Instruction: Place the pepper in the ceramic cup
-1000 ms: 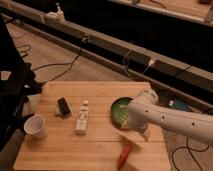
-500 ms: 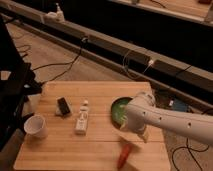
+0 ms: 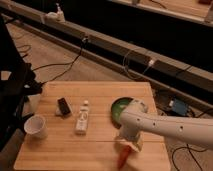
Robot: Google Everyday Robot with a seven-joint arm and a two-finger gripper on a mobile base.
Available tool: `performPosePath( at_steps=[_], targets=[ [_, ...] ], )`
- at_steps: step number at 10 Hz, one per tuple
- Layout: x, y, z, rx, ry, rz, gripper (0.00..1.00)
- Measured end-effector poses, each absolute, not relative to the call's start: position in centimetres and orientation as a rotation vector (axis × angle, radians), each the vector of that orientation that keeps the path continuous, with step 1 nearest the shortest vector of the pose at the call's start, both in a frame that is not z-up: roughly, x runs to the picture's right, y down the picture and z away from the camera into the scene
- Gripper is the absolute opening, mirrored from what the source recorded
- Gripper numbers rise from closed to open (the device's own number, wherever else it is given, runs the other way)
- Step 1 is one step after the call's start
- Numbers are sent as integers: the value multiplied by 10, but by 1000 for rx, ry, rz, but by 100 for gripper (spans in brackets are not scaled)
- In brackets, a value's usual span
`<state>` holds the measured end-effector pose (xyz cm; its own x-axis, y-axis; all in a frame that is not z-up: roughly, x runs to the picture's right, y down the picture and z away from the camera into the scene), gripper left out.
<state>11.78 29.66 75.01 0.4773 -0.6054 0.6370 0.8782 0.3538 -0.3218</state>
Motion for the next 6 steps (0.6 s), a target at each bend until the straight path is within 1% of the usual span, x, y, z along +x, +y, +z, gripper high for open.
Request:
performPosePath(
  at_steps=[2, 3, 5, 6],
  targets=[
    [110, 317, 751, -707, -498, -978, 77],
    [109, 325, 752, -714, -510, -968, 73],
    [116, 329, 754, -721, -486, -955, 56],
    [118, 326, 756, -715, -467, -951, 45]
  ],
)
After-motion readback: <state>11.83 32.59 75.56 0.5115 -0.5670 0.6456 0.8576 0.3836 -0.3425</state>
